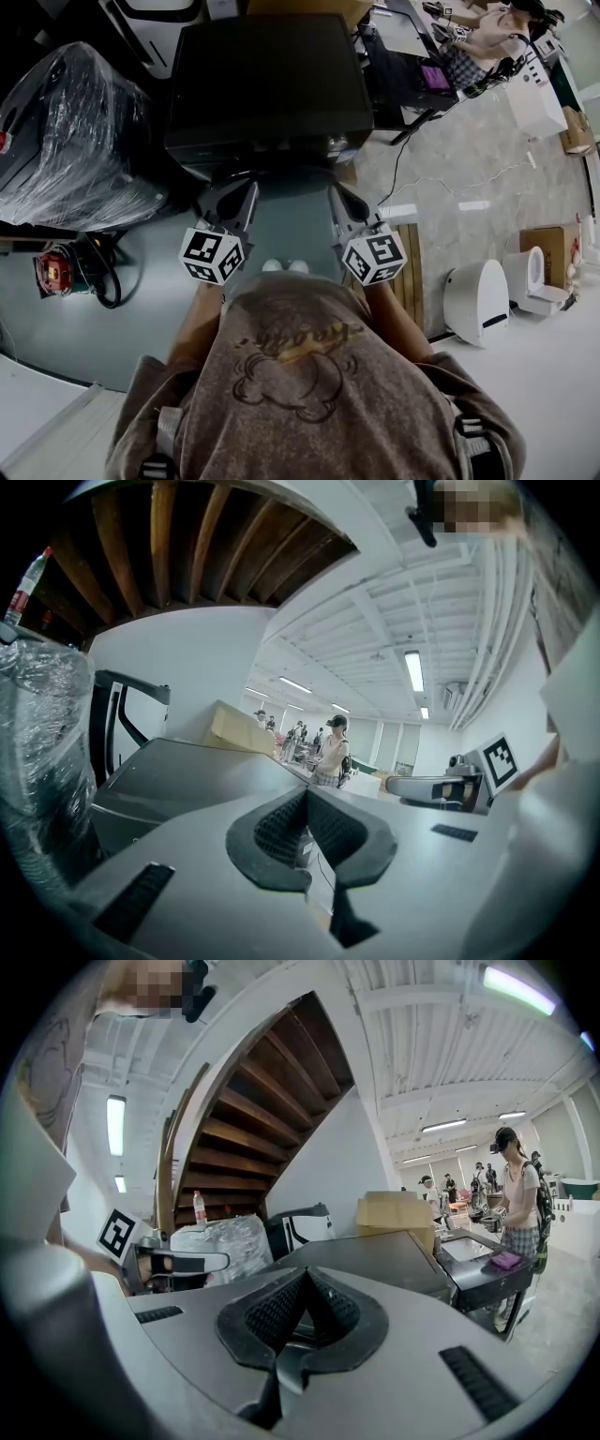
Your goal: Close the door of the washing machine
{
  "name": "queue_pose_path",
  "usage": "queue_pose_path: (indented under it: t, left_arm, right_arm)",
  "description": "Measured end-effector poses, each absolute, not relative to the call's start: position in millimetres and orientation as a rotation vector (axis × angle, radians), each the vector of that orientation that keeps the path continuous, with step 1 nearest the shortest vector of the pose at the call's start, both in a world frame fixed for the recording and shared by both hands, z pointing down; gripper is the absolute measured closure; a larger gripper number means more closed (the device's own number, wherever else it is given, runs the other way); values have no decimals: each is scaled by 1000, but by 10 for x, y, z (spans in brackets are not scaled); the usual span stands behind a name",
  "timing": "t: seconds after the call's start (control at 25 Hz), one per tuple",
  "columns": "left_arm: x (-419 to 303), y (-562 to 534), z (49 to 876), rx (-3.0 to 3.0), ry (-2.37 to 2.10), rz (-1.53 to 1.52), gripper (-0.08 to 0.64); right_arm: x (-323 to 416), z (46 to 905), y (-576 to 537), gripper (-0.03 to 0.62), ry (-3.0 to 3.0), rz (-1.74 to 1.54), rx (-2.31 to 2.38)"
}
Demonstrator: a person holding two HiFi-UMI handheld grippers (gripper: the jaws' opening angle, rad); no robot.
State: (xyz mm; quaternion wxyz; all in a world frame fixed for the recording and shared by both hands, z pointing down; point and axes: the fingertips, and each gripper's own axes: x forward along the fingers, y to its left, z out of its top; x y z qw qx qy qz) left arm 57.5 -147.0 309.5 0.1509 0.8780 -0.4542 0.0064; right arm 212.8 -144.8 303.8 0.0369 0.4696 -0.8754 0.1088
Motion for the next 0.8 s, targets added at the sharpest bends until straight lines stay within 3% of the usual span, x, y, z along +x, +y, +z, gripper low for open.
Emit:
queue_pose_path:
  t: [0.8]
  left_arm:
    - [634,-1386,3113,2504,-1280,5,558]
  right_arm:
    - [2141,3048,-1391,594,-2675,333,1456]
